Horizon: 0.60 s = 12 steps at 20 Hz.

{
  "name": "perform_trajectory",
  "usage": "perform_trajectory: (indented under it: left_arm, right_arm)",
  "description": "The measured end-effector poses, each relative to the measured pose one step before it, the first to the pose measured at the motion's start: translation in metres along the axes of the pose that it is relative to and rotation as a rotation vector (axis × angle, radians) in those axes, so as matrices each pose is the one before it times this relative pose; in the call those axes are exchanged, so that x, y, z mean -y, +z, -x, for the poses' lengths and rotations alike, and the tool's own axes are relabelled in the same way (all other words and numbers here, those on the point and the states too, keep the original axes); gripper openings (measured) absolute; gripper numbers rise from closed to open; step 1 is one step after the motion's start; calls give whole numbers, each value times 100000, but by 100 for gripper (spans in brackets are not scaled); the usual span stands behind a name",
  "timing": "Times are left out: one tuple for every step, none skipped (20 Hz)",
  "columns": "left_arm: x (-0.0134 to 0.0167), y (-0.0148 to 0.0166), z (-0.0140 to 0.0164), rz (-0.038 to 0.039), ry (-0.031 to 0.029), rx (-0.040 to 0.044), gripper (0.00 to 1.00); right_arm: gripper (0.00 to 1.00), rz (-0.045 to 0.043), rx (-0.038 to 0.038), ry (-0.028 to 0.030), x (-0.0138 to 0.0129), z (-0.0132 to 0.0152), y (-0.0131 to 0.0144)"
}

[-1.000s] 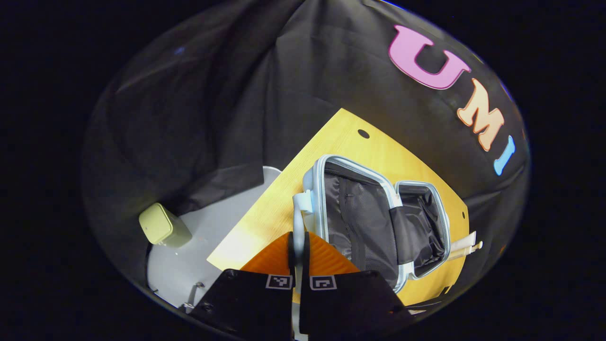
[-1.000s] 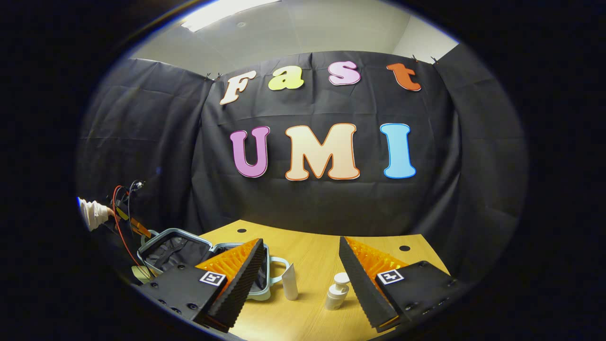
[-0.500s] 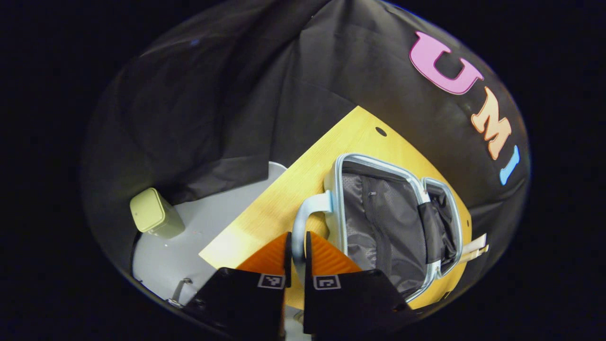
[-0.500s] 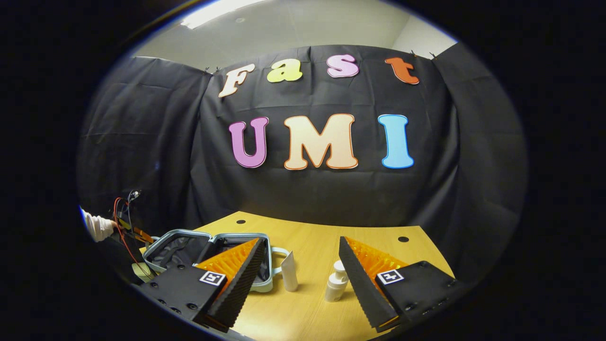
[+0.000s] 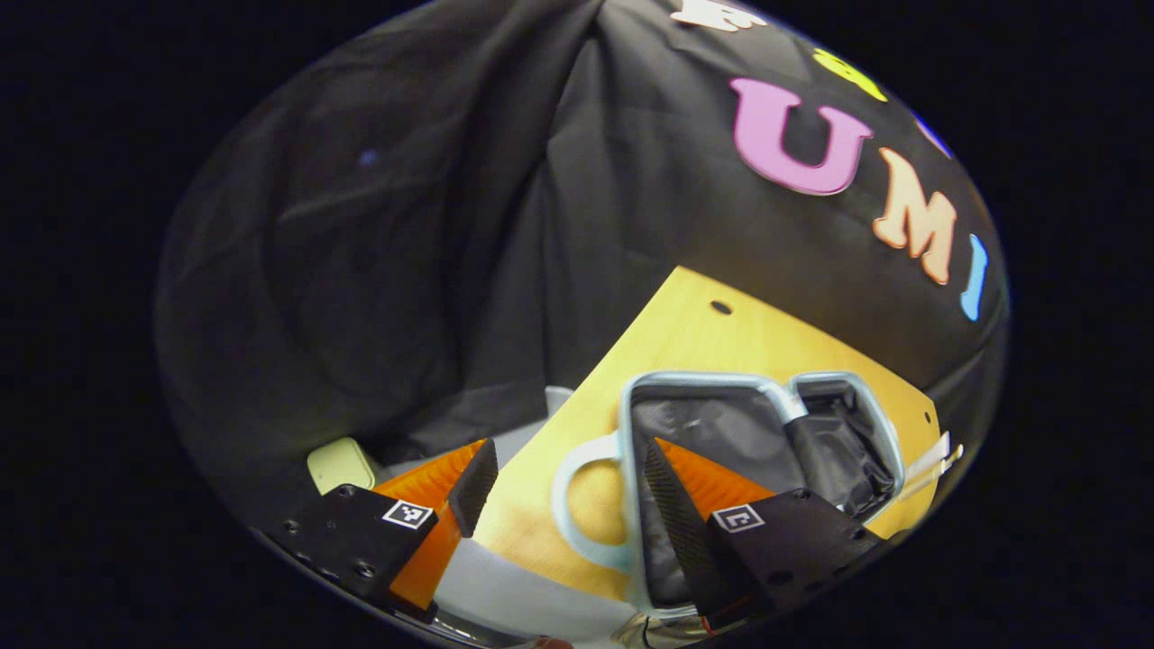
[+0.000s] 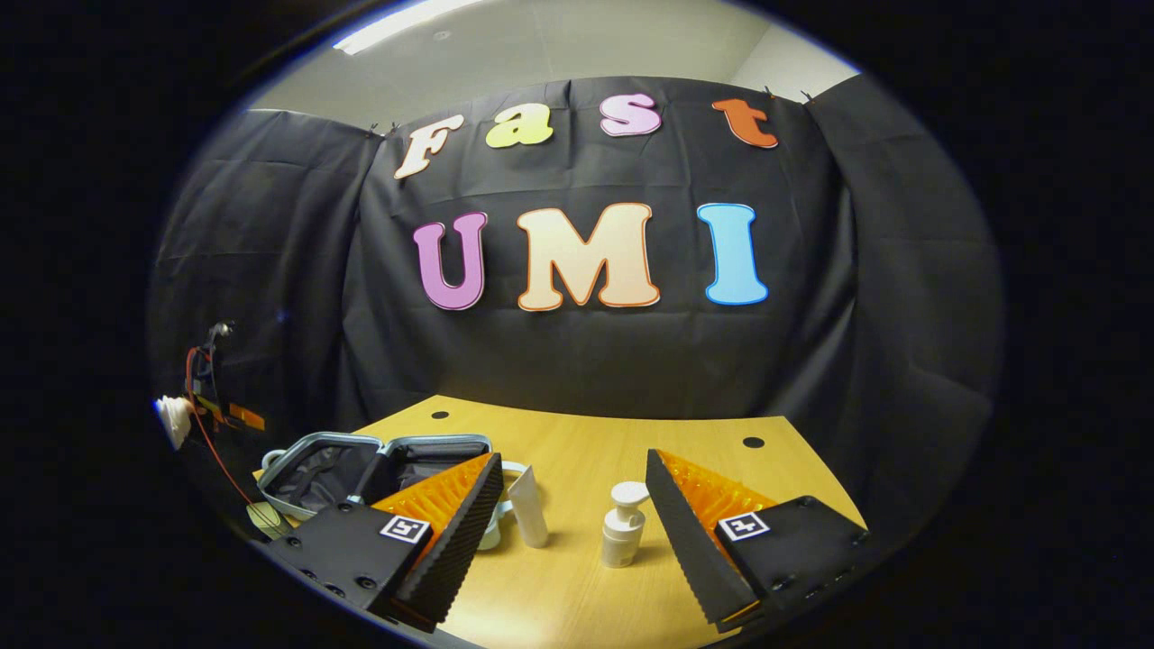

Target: First open the suitcase, pack the skin care products into it, and then close the suitcase.

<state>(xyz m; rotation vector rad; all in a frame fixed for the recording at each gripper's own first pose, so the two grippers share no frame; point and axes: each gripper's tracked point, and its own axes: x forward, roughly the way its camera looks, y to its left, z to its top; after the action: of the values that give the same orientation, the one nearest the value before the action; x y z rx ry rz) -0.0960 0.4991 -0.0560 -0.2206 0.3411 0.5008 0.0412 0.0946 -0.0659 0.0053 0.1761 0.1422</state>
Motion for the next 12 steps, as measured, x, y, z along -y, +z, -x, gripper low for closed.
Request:
perform_trajectory:
  left_arm:
    - [2779, 1052, 1119, -1351, -4109, 3507, 96]
    - [3038, 855, 870, -693, -4596, 3373, 96]
    - [3632, 689, 279, -184, -5363, 3756, 96]
    - [3305, 375, 32, 178, -5104, 2327, 95]
    - [3301, -84, -15, 808, -3565, 1639, 96]
    - [2876, -98, 134, 1178, -3093, 1448, 96]
    - [2844, -205, -412, 1347, -3278, 1338, 96]
    - [2720, -514, -252, 1225, -3327, 1083, 96]
    - [2714, -572, -358, 796, -3155, 887, 96]
    - [2663, -779, -508, 714, -3320, 673, 96]
    - [2532, -860, -610, 126, -3837, -449, 96]
    - [2629, -881, -522, -190, -3981, -905, 95]
  right_arm:
    - [100, 61, -229, -555, 342, -252, -274]
    - [100, -173, -335, -411, 339, -341, -325]
    - [100, -292, -524, -404, 324, -447, -392]
    - [100, -525, -951, -293, 399, -568, -560]
    - [100, -289, -690, 68, 194, -536, -472]
    - [100, -54, -627, -166, 199, -560, -421]
    - [100, 143, -918, -371, 315, -562, -707]
    - [100, 221, -975, -62, 224, -608, -700]
    - [100, 281, -889, -79, 305, -583, -690]
    - [100, 316, -948, -139, 277, -520, -769]
    - [100, 141, -1170, -128, 342, -615, -836]
    - [100, -170, -1250, -250, 271, -554, -747]
